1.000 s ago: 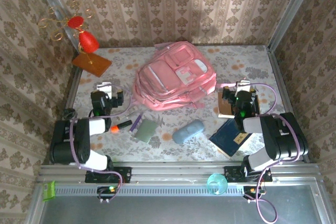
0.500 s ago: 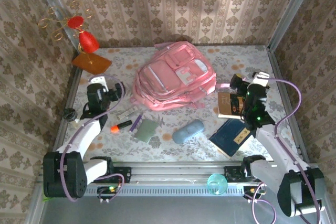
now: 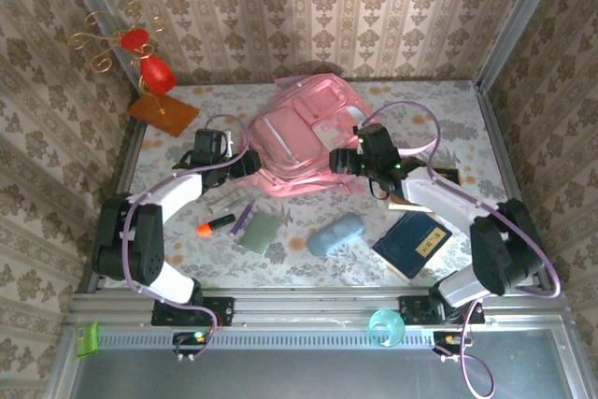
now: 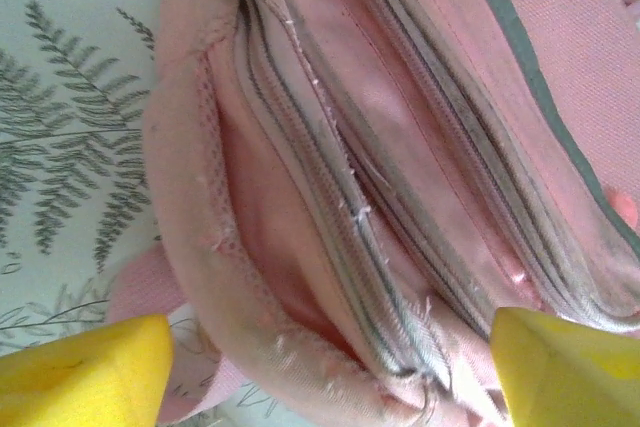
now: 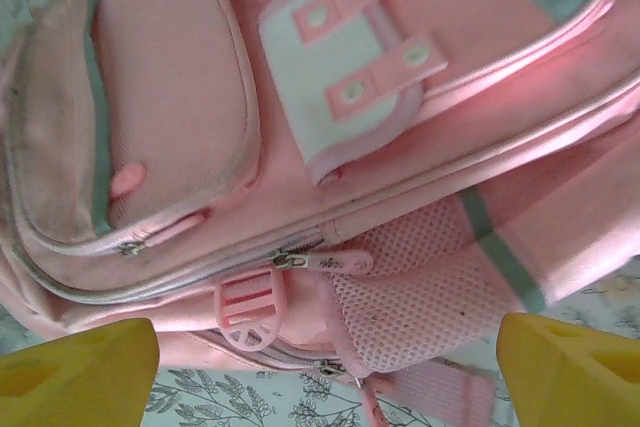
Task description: Pack the student bag
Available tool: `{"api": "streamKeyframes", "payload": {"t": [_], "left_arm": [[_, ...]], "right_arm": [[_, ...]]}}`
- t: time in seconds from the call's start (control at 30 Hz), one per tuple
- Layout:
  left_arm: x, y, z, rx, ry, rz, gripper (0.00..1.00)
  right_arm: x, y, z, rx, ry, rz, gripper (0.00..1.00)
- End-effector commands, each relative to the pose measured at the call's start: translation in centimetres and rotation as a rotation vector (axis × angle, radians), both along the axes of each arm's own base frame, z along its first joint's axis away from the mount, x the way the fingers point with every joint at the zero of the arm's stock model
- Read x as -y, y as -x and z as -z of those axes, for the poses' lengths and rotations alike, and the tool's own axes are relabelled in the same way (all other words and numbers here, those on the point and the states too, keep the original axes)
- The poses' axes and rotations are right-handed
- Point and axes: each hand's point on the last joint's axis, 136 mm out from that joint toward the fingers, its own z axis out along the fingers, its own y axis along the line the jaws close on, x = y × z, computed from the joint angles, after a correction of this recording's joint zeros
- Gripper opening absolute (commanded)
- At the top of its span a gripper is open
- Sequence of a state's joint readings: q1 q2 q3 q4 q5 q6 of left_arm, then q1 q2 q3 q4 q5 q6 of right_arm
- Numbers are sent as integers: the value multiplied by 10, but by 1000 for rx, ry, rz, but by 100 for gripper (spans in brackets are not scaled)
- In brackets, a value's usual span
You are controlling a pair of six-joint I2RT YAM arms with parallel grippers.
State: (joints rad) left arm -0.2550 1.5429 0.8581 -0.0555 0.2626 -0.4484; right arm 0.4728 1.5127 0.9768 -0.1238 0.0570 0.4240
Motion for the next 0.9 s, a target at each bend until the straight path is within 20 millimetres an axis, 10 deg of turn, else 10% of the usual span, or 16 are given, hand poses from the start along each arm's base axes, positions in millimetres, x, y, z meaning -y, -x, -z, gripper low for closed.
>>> {"api": "streamKeyframes", "payload": {"t": [0.0,0.17,0.6,0.87], "left_arm": [[26,-6,-5,-19,63,60,74],[53,-9,5,-42,61,112,58],[59,-16,6,-18,-8,177,14],[45,-24,5,-19,-12,189,5]], "right_arm": [[-14,-3,17,-74,-25,-33,88],[-21,-4,39,-153,13,-105,80],[69,25,77,-304,282,-25,72],[58,20,90,-378,201,-121,53]]}}
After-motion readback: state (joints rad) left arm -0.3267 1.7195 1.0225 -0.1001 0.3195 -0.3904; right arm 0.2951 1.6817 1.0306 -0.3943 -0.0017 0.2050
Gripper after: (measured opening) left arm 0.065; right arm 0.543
